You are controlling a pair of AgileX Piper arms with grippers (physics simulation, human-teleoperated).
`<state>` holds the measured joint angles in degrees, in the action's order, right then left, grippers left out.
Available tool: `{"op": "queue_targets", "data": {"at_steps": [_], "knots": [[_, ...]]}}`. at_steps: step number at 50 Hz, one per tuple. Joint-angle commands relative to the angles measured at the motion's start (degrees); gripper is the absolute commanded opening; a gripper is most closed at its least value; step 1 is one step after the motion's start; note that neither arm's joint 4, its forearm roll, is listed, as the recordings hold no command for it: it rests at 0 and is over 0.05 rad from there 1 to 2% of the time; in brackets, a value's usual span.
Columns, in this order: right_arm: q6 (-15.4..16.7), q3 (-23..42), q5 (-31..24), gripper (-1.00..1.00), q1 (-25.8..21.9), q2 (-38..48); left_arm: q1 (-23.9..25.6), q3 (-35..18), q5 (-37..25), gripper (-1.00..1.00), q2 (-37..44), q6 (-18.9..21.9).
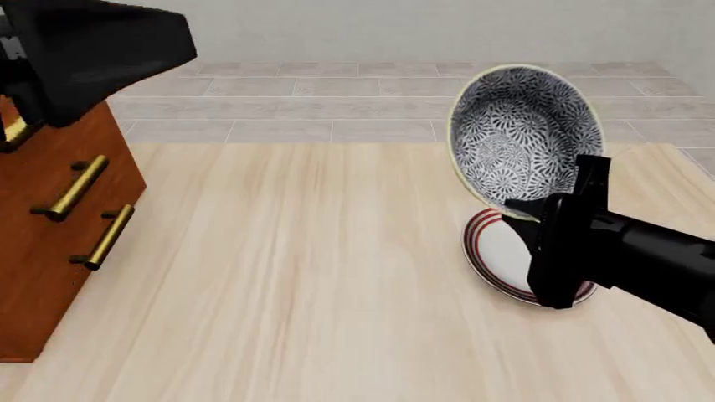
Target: Put the bowl on top of the cabinet.
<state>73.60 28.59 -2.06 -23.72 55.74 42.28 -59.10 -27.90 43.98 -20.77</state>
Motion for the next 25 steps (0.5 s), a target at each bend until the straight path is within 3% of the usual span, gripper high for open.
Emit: {"op": "queue_targets", "data": {"at_steps": [1,9,19,22,25], "knots": [[-0.90,0.76,0.07,-1.00,-0.75,0.31,4.39,-7.97,-1.35,1.00,7.15,-3.03],[-1.11,1.10,-0.53,-1.00,-1.74,-0.08,5.79,-9.55,-0.58,1.00,10.86,-4.96],[-1.32,0.88,-0.72,-1.00,-2.55,-0.41,4.27,-15.68,-1.96,1.00,14.91,-2.91],[-1.54,1.22,-1.32,-1.00,-2.66,-0.80,4.53,-16.50,-2.01,1.00,16.49,-6.17],[-1.76,1.39,-1.79,-1.00,-2.77,-1.18,2.84,-17.37,-1.91,1.00,16.46,-5.20]]}}
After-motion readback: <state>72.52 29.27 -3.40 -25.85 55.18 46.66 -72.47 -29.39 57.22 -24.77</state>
